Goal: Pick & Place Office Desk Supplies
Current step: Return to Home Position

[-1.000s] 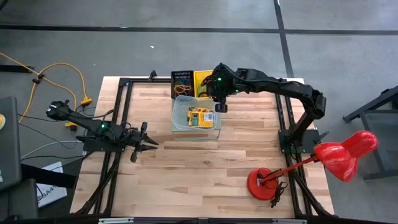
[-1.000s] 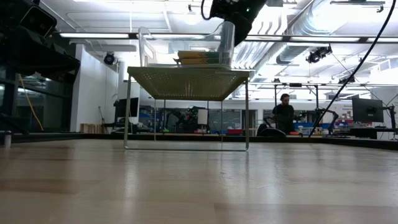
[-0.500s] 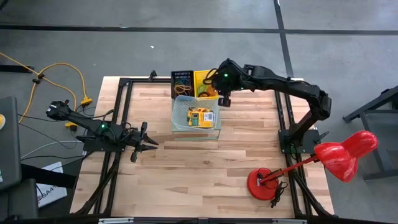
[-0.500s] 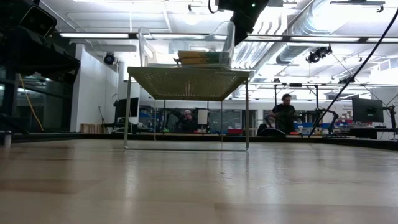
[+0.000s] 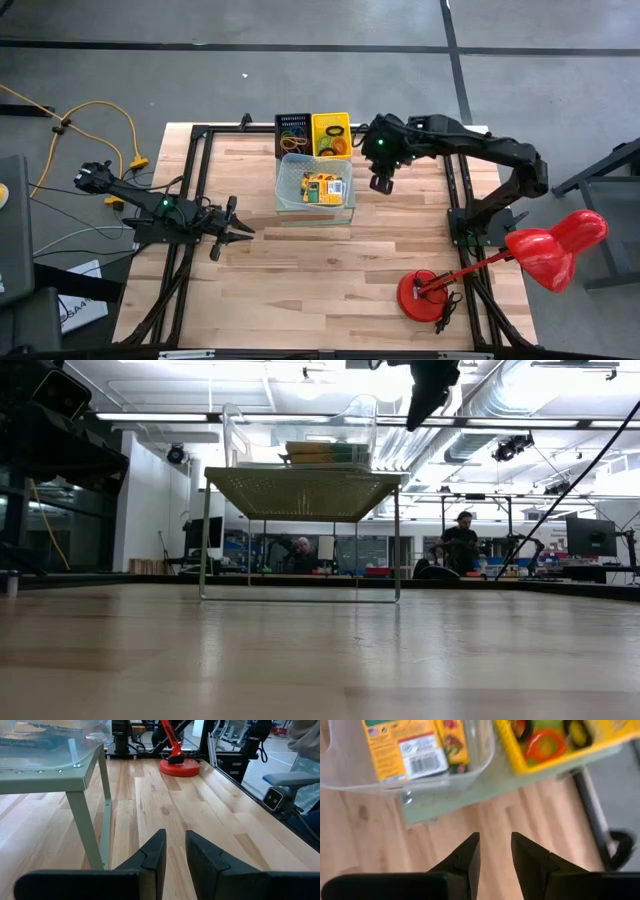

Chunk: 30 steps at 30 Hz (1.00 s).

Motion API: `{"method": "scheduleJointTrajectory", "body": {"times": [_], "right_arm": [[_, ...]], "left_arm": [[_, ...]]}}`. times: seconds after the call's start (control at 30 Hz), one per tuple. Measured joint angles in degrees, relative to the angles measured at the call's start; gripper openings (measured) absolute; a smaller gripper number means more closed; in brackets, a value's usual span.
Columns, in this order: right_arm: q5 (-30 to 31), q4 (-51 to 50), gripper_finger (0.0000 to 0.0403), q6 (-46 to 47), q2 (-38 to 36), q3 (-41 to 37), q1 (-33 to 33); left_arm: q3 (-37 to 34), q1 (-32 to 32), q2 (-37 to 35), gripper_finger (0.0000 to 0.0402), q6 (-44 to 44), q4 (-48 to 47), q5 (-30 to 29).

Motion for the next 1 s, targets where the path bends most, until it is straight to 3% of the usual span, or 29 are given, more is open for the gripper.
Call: {"method": "scheduleJointTrajectory", "body": {"times": [0.23,0.5,0.63,1.0], "right_arm": [[0.3,-1.8,0.0097,7.1,0.0,0.0,2.7],[5.6,-0.7,0.0097,10.5,-1.7,-2.0,4.5],[5.8,5.5,0.0097,13.8,-7.6,-10.7,6.1],[1.0,35.8,0.0097,15.5,-25.9,-41.6,13.0]], "left_arm": [[0.0,0.0,0.0,0.0068,0.0,0.0,0.0],[0.0,0.0,0.0,0.0068,0.0,0.0,0.0],[0.0,0.0,0.0,0.0068,0.0,0.0,0.0],[0.0,0.0,0.0,0.0068,0.0,0.0,0.0]]}}
